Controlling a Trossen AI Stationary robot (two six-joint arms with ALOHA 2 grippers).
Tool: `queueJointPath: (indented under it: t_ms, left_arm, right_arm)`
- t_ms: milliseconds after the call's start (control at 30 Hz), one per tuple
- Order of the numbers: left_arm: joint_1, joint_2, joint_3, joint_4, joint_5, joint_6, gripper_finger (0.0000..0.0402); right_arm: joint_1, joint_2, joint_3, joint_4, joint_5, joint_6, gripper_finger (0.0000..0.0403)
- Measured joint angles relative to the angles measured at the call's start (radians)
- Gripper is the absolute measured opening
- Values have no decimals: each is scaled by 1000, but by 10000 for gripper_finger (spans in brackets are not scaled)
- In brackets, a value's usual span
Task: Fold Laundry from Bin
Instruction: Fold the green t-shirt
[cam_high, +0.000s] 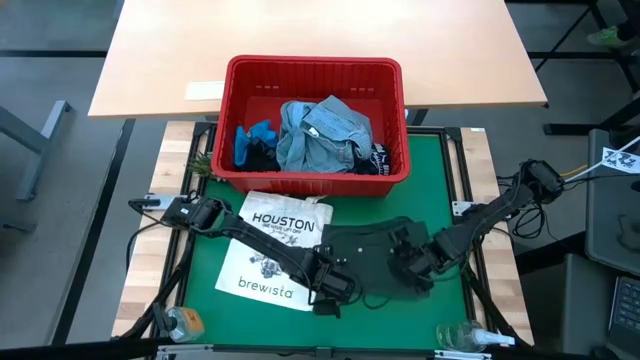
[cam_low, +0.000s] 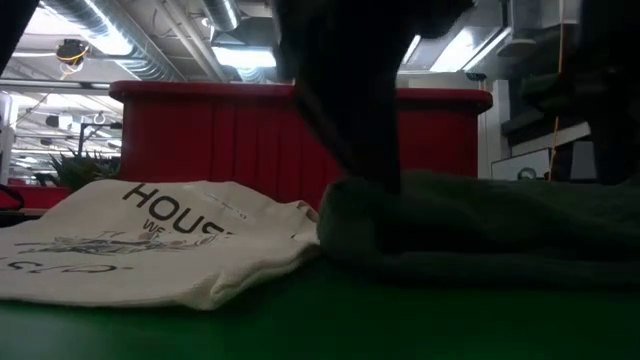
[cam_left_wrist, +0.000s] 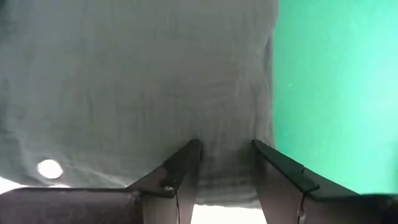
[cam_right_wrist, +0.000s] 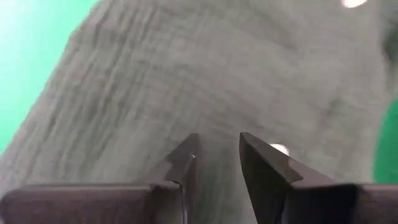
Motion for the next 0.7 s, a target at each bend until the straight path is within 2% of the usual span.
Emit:
queueJointPath:
  t_ms: [200,533,700]
  left_arm:
    - [11,0,-78,75,89,-36,137]
    - [46,-20,-64,45,174,-23,137]
    - [71,-62,-30,13,174,1,137]
  right_arm:
    - [40,0,-99,22,0,101,115]
    - [36,-8,-146,2,-107,144,115]
    - [38,-34,-149,-20,-134,144,115]
